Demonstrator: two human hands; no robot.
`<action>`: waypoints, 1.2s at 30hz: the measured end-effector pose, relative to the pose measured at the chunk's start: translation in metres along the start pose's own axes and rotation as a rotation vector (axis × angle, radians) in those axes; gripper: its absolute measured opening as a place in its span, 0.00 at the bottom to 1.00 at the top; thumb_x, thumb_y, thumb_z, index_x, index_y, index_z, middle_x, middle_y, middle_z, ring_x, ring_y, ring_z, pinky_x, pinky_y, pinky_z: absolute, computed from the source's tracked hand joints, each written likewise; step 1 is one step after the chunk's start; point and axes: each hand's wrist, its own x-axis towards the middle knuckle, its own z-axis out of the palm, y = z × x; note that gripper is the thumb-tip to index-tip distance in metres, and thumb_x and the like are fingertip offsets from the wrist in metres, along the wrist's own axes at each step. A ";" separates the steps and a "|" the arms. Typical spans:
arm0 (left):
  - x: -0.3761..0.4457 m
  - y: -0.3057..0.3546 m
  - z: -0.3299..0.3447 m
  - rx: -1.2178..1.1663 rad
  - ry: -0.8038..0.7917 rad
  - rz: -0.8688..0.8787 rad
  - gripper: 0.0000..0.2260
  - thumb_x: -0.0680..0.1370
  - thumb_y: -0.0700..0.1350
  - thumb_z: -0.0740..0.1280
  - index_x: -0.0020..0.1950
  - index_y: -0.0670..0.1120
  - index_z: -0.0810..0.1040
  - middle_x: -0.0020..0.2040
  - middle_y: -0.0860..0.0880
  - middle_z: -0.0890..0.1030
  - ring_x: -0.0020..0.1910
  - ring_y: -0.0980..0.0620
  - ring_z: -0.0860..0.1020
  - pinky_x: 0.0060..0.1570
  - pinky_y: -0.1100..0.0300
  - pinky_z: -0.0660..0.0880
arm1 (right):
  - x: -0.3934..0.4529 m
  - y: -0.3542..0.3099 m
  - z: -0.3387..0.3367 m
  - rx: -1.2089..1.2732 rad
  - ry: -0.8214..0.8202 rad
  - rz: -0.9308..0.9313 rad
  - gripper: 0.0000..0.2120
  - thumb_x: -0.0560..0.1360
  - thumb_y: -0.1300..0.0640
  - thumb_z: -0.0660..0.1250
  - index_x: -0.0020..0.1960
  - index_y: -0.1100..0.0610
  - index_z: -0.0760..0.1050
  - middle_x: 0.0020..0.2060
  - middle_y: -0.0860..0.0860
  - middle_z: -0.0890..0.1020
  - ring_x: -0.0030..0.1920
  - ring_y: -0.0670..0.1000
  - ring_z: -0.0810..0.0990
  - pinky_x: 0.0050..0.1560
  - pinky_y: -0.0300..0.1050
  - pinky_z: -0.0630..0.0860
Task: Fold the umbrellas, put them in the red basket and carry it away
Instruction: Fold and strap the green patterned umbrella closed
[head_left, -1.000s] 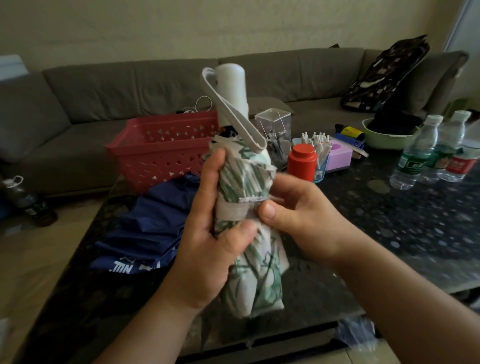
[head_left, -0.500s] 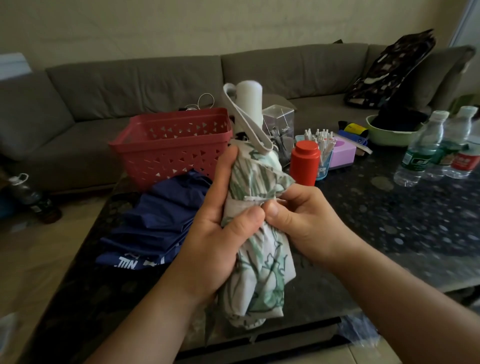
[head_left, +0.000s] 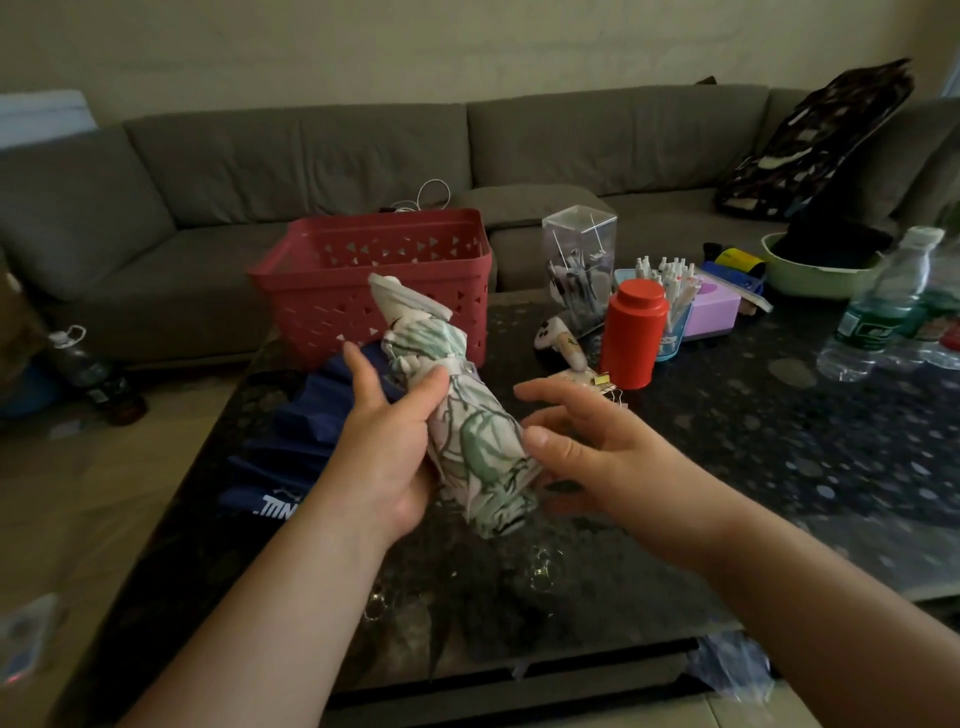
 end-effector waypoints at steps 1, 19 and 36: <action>0.002 0.000 -0.002 -0.005 0.026 -0.005 0.47 0.81 0.44 0.73 0.82 0.71 0.41 0.81 0.50 0.67 0.63 0.45 0.81 0.53 0.43 0.82 | 0.001 0.003 0.005 0.032 -0.002 0.007 0.28 0.72 0.42 0.74 0.72 0.37 0.73 0.59 0.45 0.83 0.58 0.50 0.86 0.60 0.60 0.83; 0.003 -0.001 0.008 -0.070 0.021 0.166 0.36 0.85 0.52 0.67 0.83 0.69 0.47 0.71 0.47 0.80 0.56 0.48 0.87 0.65 0.39 0.79 | 0.010 -0.006 0.031 1.121 -0.010 0.276 0.26 0.72 0.49 0.69 0.66 0.61 0.81 0.53 0.59 0.84 0.32 0.48 0.77 0.31 0.37 0.77; 0.008 0.003 0.008 -0.222 0.154 0.313 0.30 0.82 0.44 0.71 0.78 0.66 0.65 0.70 0.52 0.79 0.64 0.47 0.83 0.61 0.40 0.82 | 0.001 -0.001 0.029 -0.425 0.344 -0.418 0.09 0.75 0.57 0.73 0.50 0.43 0.80 0.47 0.41 0.77 0.44 0.48 0.81 0.41 0.45 0.81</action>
